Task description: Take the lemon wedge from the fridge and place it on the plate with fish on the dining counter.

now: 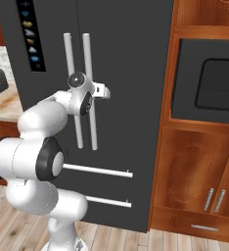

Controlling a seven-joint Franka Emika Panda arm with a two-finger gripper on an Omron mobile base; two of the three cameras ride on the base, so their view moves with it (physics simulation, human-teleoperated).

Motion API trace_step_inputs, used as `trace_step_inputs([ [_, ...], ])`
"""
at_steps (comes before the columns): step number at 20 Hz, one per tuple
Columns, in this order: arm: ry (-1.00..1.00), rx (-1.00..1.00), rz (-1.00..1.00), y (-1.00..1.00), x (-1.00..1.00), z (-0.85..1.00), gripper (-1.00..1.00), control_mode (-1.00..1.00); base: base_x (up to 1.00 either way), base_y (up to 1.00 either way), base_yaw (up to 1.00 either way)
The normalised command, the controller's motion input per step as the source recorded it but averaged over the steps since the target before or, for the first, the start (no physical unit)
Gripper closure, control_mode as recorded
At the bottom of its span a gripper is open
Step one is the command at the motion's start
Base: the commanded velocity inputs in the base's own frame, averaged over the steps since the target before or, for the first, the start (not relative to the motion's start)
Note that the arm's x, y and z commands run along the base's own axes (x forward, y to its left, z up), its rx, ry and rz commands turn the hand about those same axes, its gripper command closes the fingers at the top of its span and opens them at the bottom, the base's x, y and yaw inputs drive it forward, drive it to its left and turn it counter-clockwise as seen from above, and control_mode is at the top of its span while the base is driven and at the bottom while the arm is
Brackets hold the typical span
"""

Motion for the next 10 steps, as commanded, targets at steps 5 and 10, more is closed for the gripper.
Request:
trace_step_inputs([
  [5,0.0,0.0,0.0,0.0,0.4,-0.09,1.0,-1.0,0.0,0.0,0.0],
  [10,-0.01,0.0,0.0,-0.05,-0.22,0.0,1.0,-1.0,0.0,0.0,0.0],
])
